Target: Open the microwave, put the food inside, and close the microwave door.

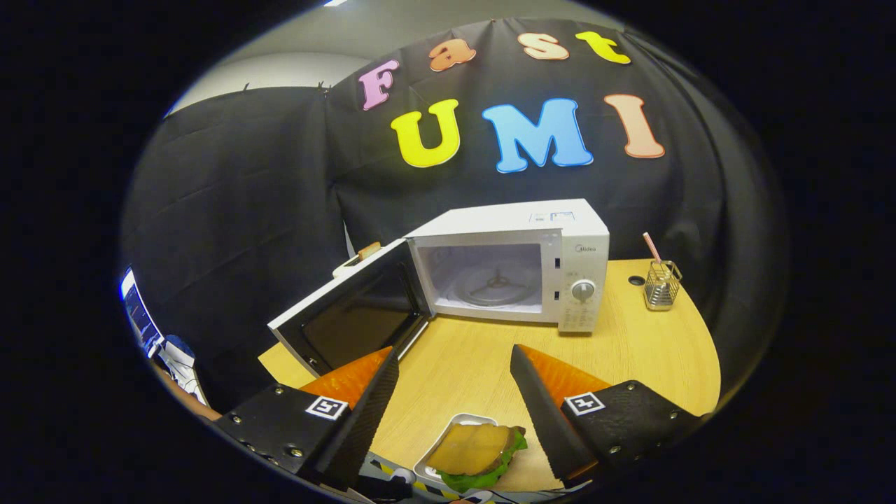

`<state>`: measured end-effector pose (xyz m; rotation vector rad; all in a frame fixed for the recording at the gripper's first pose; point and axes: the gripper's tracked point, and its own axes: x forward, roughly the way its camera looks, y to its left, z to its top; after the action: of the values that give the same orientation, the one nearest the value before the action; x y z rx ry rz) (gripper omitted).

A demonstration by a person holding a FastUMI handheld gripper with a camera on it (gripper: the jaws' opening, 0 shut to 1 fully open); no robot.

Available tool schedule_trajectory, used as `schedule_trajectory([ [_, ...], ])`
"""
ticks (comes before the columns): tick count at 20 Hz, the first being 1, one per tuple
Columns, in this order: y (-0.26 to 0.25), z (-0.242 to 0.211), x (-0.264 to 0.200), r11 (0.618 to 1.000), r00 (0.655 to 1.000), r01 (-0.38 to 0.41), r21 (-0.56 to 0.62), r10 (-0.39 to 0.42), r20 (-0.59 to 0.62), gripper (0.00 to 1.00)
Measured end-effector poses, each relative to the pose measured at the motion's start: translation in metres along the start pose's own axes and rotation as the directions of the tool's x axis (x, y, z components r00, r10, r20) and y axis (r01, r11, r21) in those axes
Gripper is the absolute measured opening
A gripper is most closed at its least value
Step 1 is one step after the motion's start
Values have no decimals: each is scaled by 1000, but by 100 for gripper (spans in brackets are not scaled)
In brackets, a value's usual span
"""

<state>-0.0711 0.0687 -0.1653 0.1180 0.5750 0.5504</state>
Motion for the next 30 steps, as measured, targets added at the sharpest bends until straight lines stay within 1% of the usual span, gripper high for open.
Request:
schedule_trajectory([
  [2, -13, -15, 3, 1000, 999, 17, 14, -16, -34, 97],
  [7, -31, -47, 11, 998, 993, 30, 61, -23, -113, 97],
  [12, -40, -77, 16, 995, 980, 42, 93, -23, -199, 97],
  [19, -43, -111, 21, 987, 953, 70, 147, -22, -301, 97],
  [24, -41, -133, 21, 969, 931, 82, 233, 9, -366, 97],
  [26, -41, -138, 20, 962, 920, 103, 251, 3, -391, 96],
  [28, -40, -139, 22, 954, 912, 124, 273, -1, -410, 88],
  [29, -41, -141, 22, 949, 910, 130, 288, 1, -415, 74],
  [30, -41, -140, 21, 942, 910, 140, 306, 0, -415, 63],
])
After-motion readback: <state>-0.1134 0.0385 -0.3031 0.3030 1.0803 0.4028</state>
